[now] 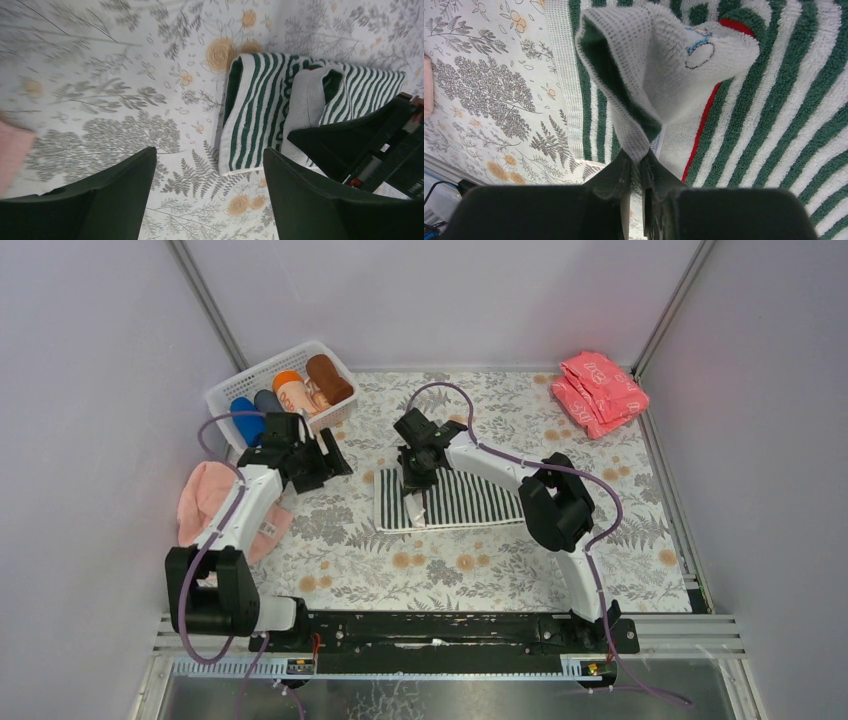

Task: Roll the towels
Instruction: Fold the towel at the center of the board.

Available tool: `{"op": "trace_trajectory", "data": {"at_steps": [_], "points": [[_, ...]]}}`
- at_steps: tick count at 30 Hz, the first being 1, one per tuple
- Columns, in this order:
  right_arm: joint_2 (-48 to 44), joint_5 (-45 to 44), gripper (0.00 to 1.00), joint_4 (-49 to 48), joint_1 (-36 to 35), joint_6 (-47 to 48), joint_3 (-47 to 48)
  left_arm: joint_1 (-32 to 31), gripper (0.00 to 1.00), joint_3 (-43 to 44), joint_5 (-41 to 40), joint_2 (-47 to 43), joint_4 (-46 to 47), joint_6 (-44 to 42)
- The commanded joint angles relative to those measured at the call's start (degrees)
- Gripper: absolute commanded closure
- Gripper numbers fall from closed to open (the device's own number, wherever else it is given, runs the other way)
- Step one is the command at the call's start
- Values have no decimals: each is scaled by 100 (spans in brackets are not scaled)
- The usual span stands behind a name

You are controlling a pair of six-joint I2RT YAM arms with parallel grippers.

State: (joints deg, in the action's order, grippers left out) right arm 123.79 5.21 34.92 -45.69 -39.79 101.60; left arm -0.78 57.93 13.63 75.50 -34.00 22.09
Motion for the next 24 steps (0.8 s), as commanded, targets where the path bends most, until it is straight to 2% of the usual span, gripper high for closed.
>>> {"op": "trace_trajectory", "data": {"at_steps": [1, 4, 9, 15, 21, 24], "points": [[-144, -15, 88, -257, -71, -32, -43, -201, 27, -476, 791, 403, 605, 805], [-113, 33, 88, -249, -71, -7, -59, -290, 34, -847, 890, 478, 1329, 1350], [-138, 68, 89, -207, -71, 24, -34, -650, 37, -971, 755, 890, 1632, 1556], [-171, 90, 89, -196, -71, 38, -21, -948, 46, -1300, 622, 1281, 2104, 1743], [-201, 122, 89, -147, -71, 50, 5, -1091, 70, -1505, 399, 1664, 2337, 1833], [-259, 130, 89, -108, -67, 43, 26, -1170, 78, -1562, 266, 1736, 2352, 1826]]}}
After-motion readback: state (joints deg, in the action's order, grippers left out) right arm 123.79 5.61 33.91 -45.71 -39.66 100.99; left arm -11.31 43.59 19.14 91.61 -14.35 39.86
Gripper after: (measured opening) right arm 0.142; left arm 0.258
